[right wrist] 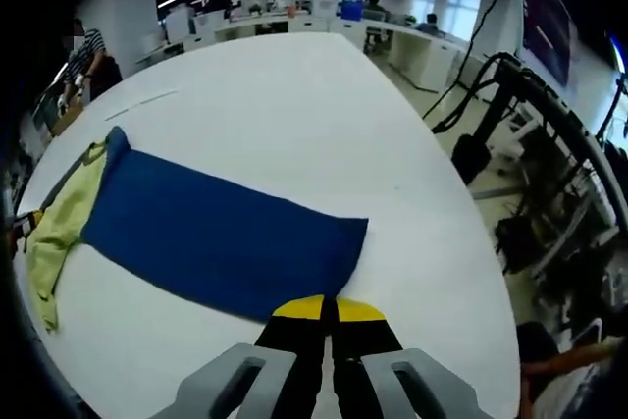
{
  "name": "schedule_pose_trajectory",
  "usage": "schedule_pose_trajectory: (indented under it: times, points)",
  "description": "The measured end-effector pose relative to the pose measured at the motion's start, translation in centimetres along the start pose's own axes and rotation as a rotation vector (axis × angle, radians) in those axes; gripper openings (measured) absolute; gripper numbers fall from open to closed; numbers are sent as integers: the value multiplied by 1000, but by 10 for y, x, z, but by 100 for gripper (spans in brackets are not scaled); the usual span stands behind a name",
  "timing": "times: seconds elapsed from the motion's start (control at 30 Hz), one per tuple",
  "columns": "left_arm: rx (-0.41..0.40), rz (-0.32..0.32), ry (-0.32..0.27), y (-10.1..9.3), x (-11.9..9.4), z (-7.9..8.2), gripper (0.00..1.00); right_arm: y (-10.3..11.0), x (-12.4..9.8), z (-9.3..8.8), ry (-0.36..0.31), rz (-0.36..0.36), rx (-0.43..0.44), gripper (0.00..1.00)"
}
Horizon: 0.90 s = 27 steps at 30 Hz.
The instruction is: Fold the garment on the visible template until the final outline fits inside the template.
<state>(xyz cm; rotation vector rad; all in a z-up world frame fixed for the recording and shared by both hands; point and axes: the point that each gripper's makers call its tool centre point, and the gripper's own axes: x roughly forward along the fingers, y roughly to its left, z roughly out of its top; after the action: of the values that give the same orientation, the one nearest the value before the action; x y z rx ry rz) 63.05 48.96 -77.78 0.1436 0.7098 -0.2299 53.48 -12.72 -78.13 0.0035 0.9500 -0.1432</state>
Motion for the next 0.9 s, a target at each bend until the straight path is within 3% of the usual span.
schedule_pose_trajectory:
  times: [0.2,0.33,0.57,0.83,0.9]
  points:
    - [25,-10,-1,0,-1,0,1,0,1,1,2,11,-1,0]
    - [7,-38,-35,-3,-6,3,6,5,-2,3,-12,32,5,0]
    - [6,-79,-77,-6,-22,6,27,39,-11,16,-71,155,7,29]
    - [45,-136,-125,-20,-42,12,44,96,-28,31,-111,325,-18,48]
    - [123,-117,-119,-20,-46,11,44,110,-31,30,-104,358,-31,51]
